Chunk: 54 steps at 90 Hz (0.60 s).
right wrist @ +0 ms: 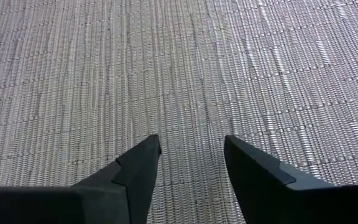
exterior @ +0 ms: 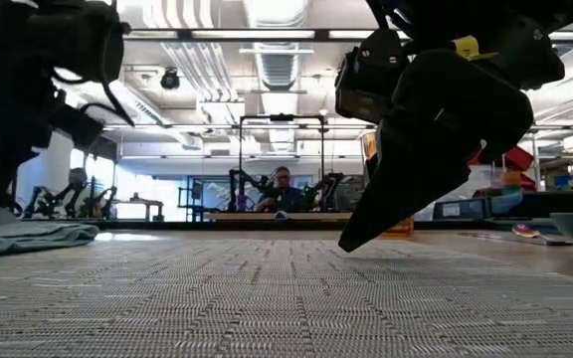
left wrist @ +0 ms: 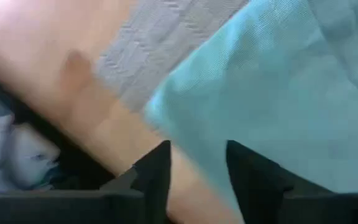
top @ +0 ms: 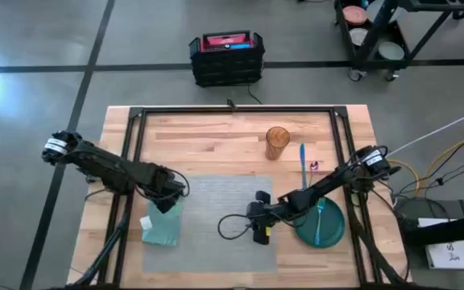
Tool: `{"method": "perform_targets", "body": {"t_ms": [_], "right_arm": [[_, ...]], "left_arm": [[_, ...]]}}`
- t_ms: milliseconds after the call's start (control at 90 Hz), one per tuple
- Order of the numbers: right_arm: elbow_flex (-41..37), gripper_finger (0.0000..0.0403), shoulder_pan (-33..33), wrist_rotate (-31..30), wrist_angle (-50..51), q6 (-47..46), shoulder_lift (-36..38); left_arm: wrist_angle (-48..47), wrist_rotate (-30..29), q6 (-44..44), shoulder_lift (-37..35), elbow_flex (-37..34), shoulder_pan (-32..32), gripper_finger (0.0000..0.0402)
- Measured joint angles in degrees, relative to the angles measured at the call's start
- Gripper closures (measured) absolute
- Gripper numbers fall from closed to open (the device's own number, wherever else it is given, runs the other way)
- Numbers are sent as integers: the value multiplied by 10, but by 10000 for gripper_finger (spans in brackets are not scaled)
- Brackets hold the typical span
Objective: Set table place
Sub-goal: Move the folded blue table napkin to the left side of the gray table mat
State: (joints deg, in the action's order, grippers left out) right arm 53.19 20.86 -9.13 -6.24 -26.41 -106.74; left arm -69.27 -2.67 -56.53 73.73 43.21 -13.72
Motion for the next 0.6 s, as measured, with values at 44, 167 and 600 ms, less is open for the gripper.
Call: {"method": "perform_targets", "body": {"t_ms": [44, 167, 600], "right_arm": [[0, 227, 0, 0, 0, 0, 0], [0, 228, 0, 0, 0, 0, 0], [0, 232, 0, 1, 0, 0, 0]], "left_arm": [[-28, -7, 3, 0, 21, 0, 229], [-69, -11, 10, -7, 70, -26, 197], [-18, 123, -92, 33, 95, -344, 201]]}}
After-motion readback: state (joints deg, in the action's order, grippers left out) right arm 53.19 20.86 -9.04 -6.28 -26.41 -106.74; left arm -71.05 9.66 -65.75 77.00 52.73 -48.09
